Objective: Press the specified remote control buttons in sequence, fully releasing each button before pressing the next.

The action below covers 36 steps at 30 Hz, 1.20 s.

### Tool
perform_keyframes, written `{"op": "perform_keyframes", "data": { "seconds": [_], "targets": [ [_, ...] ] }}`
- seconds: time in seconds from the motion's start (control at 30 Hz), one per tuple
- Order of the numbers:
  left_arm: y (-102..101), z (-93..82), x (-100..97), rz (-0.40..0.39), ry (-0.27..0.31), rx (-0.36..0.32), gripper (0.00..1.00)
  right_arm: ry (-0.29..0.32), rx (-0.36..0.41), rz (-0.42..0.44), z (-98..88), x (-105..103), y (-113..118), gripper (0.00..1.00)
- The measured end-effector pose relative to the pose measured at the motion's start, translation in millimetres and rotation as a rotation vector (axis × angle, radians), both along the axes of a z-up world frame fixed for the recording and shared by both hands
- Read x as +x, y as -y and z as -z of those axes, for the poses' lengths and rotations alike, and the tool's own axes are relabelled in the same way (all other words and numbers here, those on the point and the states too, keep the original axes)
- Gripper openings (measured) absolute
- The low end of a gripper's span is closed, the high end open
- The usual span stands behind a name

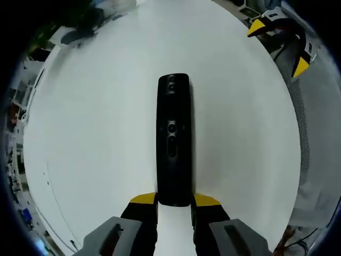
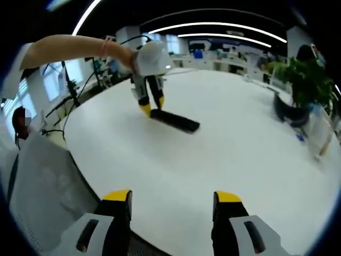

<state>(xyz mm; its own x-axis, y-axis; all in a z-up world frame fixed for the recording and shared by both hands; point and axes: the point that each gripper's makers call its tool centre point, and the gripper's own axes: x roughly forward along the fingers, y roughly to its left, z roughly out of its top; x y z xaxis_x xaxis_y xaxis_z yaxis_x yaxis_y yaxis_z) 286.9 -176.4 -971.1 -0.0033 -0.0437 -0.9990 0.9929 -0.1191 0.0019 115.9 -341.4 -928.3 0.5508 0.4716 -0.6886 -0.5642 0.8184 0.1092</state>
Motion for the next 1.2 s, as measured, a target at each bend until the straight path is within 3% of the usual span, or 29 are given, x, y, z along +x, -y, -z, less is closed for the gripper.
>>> {"op": "perform_keyframes", "data": {
  "seconds": [0.17, 0.27, 0.5, 0.87, 1.2],
  "targets": [
    [-2.1, -0.9, -12.5, -0.045, -0.011, -0.013, 0.23, 0.005, 0.012, 0.01, -1.5, 1.4, 0.8, 0.58],
    [-3.9, -2.0, -27.7, -0.116, -0.059, -0.034, 0.23, 0.012, 0.02, 0.016, -2.9, 2.2, 1.0, 0.58],
    [-7.3, -2.5, -48.8, -0.17, -0.058, -0.071, 0.23, 0.016, 0.026, 0.035, -3.7, 3.1, 3.7, 0.58],
    [-17.9, -1.0, -77.7, -0.084, 0.009, -0.085, 0.23, 0.047, 0.009, 0.012, -7.5, 3.5, 2.8, 0.56],
    [-25.1, -2.8, -98.9, -0.116, 0.003, -0.154, 0.23, 0.092, 0.029, 0.077, -16.7, 9.4, 11.7, 0.54]
  ]
}}
